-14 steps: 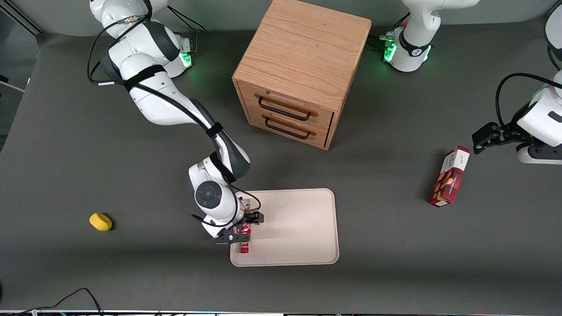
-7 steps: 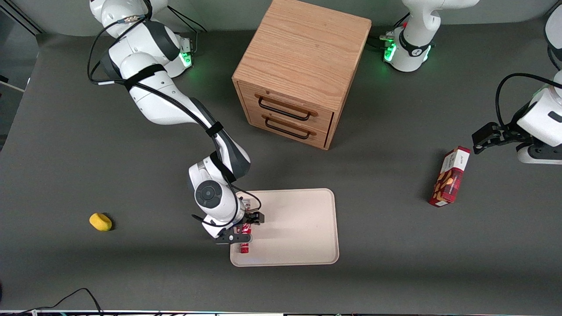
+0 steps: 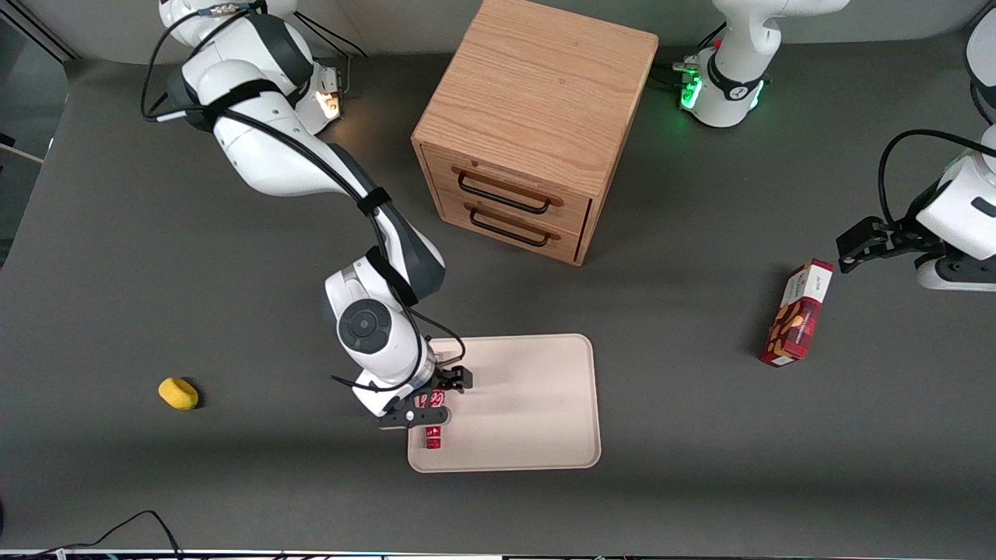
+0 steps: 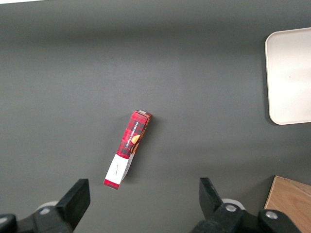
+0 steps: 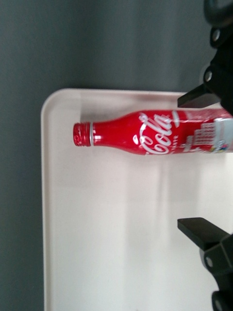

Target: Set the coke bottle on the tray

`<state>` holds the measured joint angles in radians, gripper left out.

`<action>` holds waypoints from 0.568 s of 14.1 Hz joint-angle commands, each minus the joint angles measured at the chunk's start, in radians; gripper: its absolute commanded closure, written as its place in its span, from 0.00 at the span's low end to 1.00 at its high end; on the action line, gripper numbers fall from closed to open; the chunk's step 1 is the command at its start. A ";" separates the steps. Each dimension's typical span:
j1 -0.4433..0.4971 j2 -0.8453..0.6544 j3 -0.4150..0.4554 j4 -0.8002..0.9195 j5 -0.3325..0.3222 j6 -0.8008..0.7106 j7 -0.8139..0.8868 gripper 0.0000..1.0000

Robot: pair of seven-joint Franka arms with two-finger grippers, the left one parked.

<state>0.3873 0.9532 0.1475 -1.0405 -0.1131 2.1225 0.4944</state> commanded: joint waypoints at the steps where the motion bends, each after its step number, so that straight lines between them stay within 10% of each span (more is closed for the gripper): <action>1: -0.028 -0.120 -0.016 -0.085 0.029 -0.058 -0.007 0.00; 8: -0.172 -0.468 0.046 -0.421 0.027 -0.128 0.204 0.00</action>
<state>0.2722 0.6397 0.1555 -1.2531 -0.1005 1.9770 0.6537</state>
